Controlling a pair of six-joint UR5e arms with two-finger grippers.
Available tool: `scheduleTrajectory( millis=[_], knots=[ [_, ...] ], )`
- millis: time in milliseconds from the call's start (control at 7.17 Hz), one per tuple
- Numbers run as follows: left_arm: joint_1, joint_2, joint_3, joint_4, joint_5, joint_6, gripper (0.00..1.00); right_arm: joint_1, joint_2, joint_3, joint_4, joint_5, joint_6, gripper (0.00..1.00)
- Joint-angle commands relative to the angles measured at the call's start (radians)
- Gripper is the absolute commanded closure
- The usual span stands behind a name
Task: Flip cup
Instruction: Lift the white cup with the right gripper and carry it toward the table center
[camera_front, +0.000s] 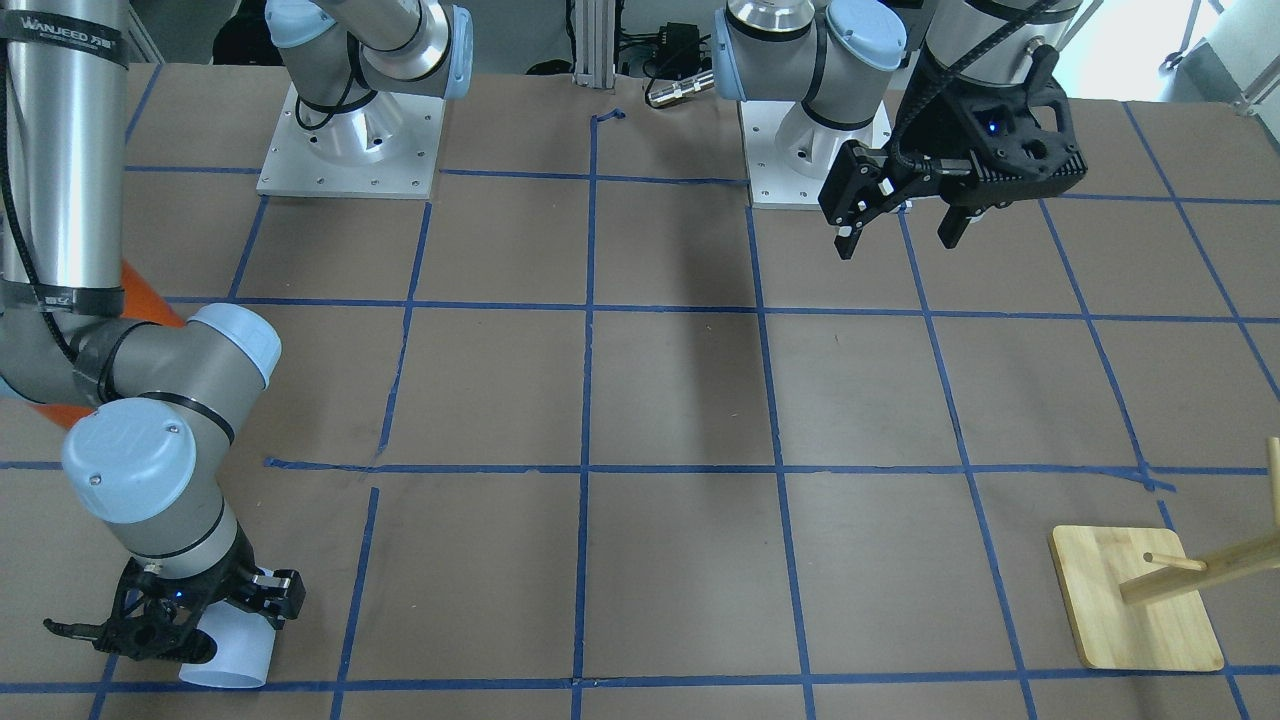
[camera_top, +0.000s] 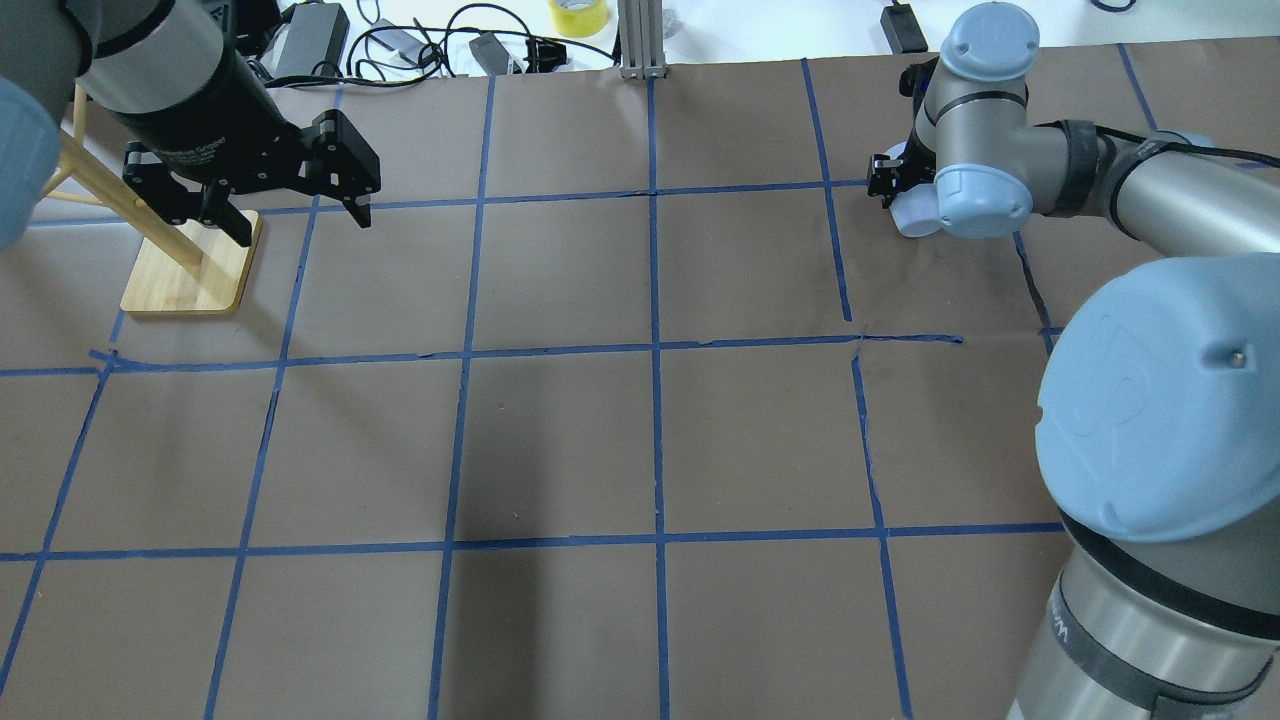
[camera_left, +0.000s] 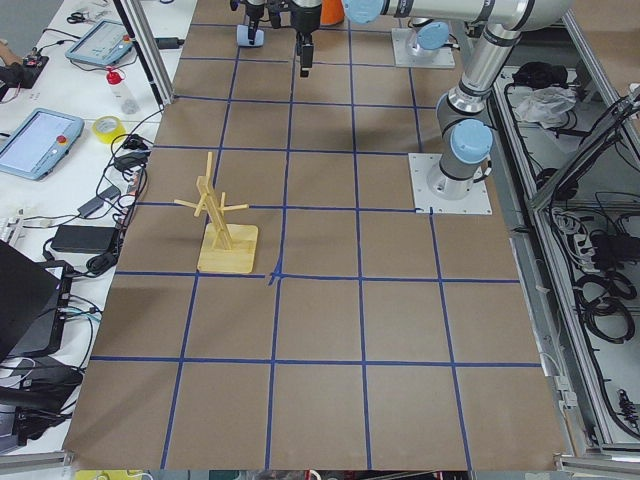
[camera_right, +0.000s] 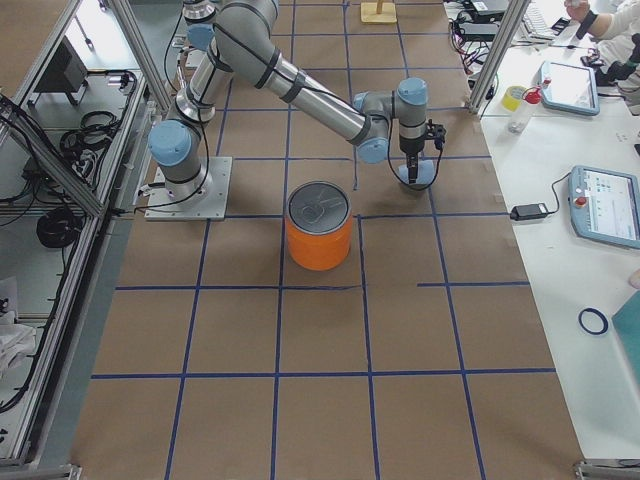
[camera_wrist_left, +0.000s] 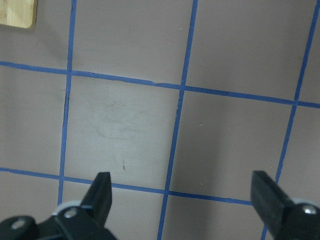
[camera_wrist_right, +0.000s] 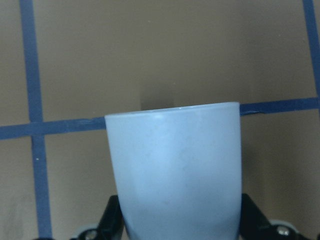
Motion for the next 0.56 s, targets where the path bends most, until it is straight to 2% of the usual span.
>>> scheduleTrajectory(
  millis=[0, 419],
  knots=[
    [0.000, 0.000, 0.000, 0.000, 0.000, 0.002, 0.00, 0.023, -0.047, -0.009, -0.049, 0.092, -0.072, 0.71],
    [0.000, 0.000, 0.000, 0.000, 0.000, 0.000, 0.00, 0.214, -0.139, 0.003, -0.091, 0.089, -0.013, 0.70]
  ],
)
